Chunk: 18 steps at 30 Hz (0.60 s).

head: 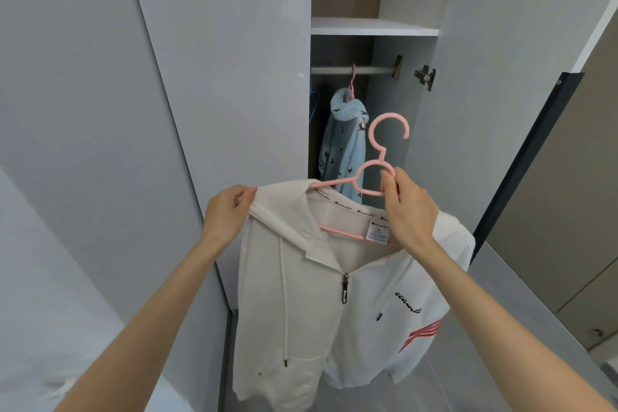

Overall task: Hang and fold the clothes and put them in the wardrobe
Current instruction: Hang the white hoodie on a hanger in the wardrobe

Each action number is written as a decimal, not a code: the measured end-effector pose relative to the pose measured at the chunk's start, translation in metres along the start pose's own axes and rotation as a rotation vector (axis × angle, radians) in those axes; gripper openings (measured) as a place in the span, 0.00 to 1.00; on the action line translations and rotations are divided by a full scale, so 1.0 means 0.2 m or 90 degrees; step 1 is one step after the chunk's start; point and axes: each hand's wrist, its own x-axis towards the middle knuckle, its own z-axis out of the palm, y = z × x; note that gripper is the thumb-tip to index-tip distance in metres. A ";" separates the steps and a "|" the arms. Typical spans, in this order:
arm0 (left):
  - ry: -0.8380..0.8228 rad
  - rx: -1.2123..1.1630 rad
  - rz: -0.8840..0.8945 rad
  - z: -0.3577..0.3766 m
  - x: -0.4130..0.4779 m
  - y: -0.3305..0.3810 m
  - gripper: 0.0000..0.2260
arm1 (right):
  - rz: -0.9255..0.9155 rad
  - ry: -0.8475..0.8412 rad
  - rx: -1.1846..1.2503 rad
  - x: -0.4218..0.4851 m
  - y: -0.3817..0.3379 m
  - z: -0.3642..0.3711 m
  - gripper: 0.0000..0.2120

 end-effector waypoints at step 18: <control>-0.225 0.044 0.231 0.12 -0.14 0.40 0.12 | -0.079 -0.146 0.221 0.02 -0.02 -0.03 0.07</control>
